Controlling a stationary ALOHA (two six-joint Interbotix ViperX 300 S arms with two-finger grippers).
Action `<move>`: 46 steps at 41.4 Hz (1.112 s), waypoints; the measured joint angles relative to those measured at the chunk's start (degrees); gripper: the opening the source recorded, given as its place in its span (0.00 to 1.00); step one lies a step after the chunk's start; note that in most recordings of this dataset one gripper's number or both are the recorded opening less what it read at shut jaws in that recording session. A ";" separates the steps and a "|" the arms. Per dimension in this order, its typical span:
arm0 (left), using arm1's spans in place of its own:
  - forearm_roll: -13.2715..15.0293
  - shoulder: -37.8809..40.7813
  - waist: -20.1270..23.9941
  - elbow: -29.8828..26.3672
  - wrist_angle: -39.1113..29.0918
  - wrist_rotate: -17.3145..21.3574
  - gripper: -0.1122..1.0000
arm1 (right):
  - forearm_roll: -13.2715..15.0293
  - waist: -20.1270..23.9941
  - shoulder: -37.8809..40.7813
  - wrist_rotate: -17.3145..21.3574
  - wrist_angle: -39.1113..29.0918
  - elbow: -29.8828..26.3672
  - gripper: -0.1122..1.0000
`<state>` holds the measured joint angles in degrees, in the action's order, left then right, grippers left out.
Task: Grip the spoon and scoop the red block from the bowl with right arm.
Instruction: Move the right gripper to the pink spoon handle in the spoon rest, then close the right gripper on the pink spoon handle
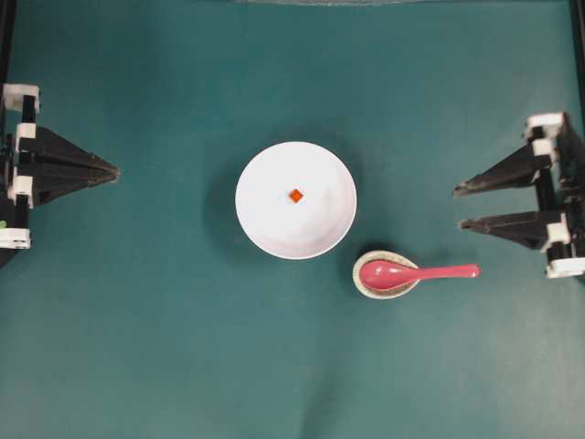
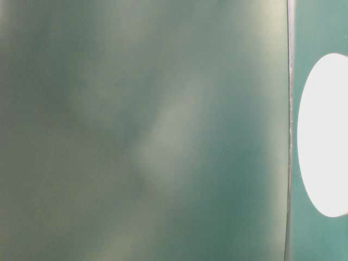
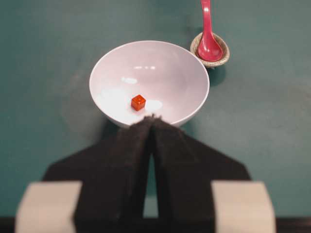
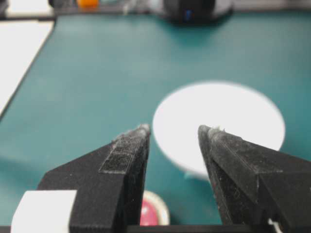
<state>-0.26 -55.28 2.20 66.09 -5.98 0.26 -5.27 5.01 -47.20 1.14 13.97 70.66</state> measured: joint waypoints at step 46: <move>-0.09 0.00 0.09 -0.09 -0.62 0.00 0.10 | -32.78 27.51 45.09 0.35 39.90 7.56 0.56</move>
<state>-0.35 -55.28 2.29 66.01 -6.59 0.26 -38.06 32.52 -2.11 1.49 53.88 78.22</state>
